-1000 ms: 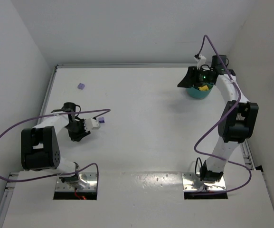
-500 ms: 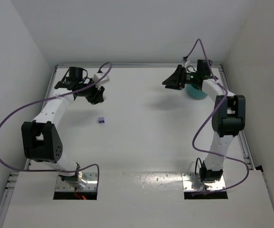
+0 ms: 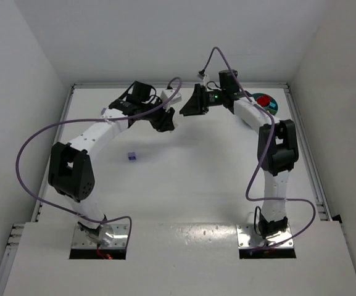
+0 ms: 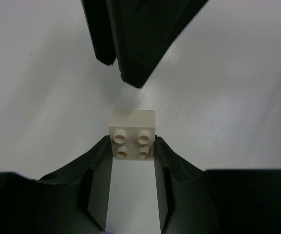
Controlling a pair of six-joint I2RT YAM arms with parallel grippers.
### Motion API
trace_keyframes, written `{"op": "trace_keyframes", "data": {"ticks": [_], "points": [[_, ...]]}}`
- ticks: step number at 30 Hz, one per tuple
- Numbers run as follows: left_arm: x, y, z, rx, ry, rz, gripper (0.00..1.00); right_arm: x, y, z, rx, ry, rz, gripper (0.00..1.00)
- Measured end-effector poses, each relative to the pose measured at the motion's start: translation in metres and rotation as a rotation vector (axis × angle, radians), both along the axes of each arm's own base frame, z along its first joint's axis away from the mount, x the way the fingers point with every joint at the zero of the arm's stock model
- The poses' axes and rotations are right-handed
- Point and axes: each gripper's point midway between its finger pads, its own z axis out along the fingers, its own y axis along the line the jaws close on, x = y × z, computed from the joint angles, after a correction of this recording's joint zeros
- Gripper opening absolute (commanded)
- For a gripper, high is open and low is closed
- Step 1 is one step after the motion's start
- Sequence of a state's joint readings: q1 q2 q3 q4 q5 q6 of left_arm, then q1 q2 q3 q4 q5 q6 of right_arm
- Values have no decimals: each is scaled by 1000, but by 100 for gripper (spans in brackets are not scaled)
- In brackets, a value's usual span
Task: Sort the legos into containers by color
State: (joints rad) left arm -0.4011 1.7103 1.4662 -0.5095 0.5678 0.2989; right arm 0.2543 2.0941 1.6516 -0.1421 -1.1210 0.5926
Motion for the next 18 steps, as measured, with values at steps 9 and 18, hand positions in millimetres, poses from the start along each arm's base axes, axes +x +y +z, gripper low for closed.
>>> {"op": "trace_keyframes", "data": {"ticks": [9, 18], "points": [[10, -18, 15, -42, -22, 16, 28, -8, 7, -16, -69, -4, 25, 61], [8, -29, 10, -48, -15, 4, 28, -11, 13, -14, -84, -41, 48, 61]]}}
